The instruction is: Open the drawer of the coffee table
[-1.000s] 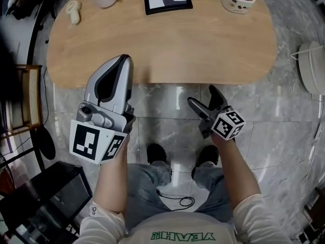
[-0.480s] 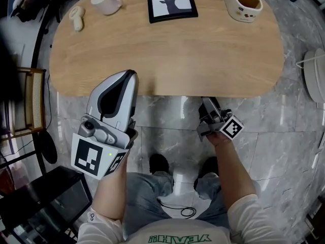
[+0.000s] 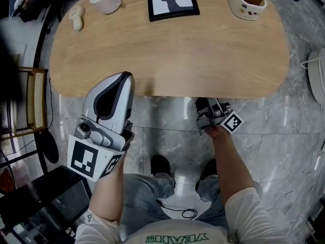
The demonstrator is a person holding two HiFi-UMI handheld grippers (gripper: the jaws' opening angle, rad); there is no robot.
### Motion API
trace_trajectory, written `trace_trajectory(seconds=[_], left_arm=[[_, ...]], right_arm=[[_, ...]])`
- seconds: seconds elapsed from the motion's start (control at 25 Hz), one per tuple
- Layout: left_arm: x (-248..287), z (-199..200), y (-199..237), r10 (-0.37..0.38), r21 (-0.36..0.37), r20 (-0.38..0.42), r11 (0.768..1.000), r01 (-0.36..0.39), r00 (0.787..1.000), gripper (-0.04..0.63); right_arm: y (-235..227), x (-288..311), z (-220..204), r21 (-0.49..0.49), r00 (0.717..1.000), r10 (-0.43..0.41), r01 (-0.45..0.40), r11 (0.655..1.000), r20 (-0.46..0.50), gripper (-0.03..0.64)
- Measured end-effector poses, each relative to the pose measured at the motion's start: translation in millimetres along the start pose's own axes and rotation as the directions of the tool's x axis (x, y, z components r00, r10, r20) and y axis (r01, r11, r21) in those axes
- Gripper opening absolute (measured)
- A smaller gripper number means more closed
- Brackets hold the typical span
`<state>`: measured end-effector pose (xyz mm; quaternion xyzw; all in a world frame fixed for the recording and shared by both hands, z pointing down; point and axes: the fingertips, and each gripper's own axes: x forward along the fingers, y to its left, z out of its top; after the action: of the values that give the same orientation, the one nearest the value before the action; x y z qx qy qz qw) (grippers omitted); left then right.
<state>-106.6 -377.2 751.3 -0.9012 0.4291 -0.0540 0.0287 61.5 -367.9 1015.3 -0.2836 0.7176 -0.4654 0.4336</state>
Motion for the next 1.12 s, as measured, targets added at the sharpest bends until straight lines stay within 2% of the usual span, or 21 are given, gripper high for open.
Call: trace_trajectory(seconds=[0.12, 0.48, 0.96, 1.12], left_arm=[[0.3, -1.5, -0.9, 0.002, 0.001, 0.003, 1.0, -0.002, 1.0, 0.0], [1.0, -3.9, -3.9, -0.008, -0.019, 0.002, 1.0, 0.008, 1.0, 0.0], [-11.8, 13.6, -14.4, -0.035, -0.048, 0.015, 0.998, 0.035, 0.999, 0.0], [-17.3, 20.8, -21.1, -0.052, -0.057, 0.013, 0.997, 0.053, 0.999, 0.0]], right_arm=[[-0.3, -1.8, -0.4, 0.012, 1.0, 0.023, -0.023, 1.0, 0.013, 0.337], [10.1, -23.5, -13.9, 0.022, 1.0, 0.01, -0.01, 1.0, -0.018, 0.327], [47.5, -97.4, -65.9, 0.111, 0.999, 0.004, 0.002, 0.994, -0.05, 0.33], [64.4, -118.2, -82.6, 0.122, 0.996, -0.023, 0.033, 0.992, -0.086, 0.33]])
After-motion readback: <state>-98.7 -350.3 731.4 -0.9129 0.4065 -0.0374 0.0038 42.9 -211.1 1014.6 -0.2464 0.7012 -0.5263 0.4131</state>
